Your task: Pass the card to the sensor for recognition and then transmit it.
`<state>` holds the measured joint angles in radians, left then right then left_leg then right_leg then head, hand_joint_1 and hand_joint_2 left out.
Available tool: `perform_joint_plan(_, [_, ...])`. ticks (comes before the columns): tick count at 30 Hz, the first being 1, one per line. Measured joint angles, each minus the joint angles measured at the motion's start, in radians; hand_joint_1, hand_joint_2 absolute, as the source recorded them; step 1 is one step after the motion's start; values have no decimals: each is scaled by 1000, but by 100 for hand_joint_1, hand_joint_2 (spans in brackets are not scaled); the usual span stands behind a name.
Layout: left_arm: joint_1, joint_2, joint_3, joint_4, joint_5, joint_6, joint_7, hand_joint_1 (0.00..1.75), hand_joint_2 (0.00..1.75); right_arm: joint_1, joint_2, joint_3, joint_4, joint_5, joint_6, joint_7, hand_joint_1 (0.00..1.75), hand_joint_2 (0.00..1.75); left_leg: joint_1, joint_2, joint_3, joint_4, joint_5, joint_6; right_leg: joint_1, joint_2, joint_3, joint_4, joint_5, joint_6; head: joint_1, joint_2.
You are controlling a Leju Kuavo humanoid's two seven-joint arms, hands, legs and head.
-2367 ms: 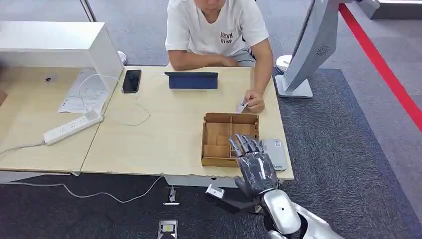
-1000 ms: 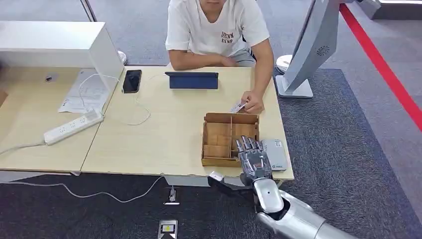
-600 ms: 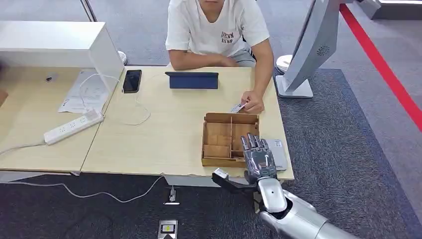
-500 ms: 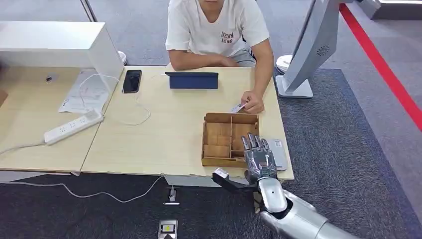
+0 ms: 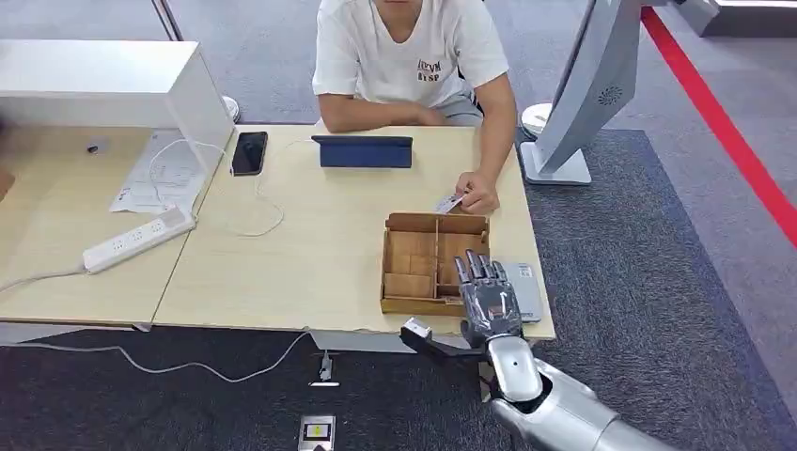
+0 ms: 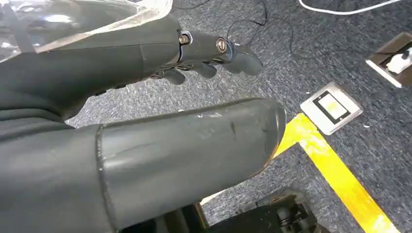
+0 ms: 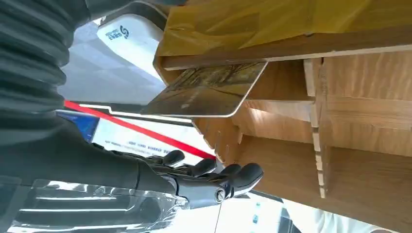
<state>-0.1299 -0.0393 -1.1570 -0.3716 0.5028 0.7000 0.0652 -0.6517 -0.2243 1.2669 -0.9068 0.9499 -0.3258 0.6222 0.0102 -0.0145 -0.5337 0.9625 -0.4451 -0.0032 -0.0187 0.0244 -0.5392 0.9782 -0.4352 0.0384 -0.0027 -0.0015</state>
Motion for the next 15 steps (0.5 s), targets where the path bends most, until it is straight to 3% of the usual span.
perform_joint_plan(1, [1,0,3,-1,-5,-2,9,0,0,0,1,0,2,0,-1,0,35,175,0,0,0,0,0,0,0,0,0,0,0,0,0,0])
perform_joint_plan(2, [1,1,4,-2,-10,-9,21,0,0,0,2,0,3,1,-1,-3,35,175,0,0,0,0,0,0,0,0,0,0,0,0,0,0])
perform_joint_plan(3, [0,3,4,-5,-11,-16,35,0,0,0,3,0,5,1,-1,-6,168,175,0,0,0,0,0,0,0,0,0,0,0,0,0,0])
perform_joint_plan(4, [-1,6,4,-8,-11,-19,45,0,0,0,6,0,7,1,0,-8,175,175,0,0,0,0,0,0,0,0,0,0,0,0,0,0])
perform_joint_plan(15, [-2,25,4,-33,13,-9,45,0,0,-9,26,-2,26,-24,2,-26,175,175,0,0,0,0,0,0,0,0,0,0,0,0,0,0])
